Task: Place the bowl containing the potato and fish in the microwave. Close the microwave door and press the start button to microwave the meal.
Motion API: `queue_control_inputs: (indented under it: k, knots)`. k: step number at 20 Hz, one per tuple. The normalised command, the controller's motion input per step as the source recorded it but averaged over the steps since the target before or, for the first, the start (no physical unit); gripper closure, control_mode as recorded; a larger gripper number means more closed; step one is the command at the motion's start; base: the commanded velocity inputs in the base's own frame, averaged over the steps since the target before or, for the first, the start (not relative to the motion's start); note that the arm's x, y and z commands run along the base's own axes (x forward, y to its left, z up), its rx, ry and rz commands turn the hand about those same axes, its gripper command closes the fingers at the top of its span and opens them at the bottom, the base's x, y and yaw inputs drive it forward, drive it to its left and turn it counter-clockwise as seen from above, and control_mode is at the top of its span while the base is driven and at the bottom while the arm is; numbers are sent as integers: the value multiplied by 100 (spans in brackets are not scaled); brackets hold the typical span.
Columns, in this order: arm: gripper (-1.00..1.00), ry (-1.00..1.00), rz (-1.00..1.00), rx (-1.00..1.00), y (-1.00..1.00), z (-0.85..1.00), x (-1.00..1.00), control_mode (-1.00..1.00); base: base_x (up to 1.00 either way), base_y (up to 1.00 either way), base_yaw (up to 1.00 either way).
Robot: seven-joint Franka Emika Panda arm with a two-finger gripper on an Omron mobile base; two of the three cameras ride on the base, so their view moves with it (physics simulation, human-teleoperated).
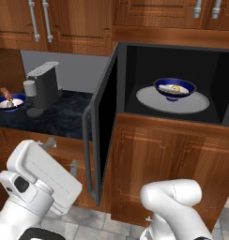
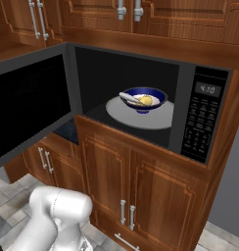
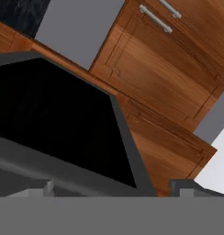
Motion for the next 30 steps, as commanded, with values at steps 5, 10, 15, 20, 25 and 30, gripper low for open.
queue_control_inputs:
  k: [5,10,15,20,25,30]
  knots:
    - [-100,0,-5,0,6,-13,52,-100,0,0,0]
    - [-100,0,-6,0,2,-22,55,-100,0,0,0]
    - [-100,0,-6,0,13,-14,61,-100,0,0,0]
    - [-100,-3,-8,1,7,-5,37,-100,0,0,0]
    - [-100,-13,-17,1,-30,0,-19,-100,0,0,0]
    - [-100,-25,-15,7,-78,0,-47,-100,0,0,0]
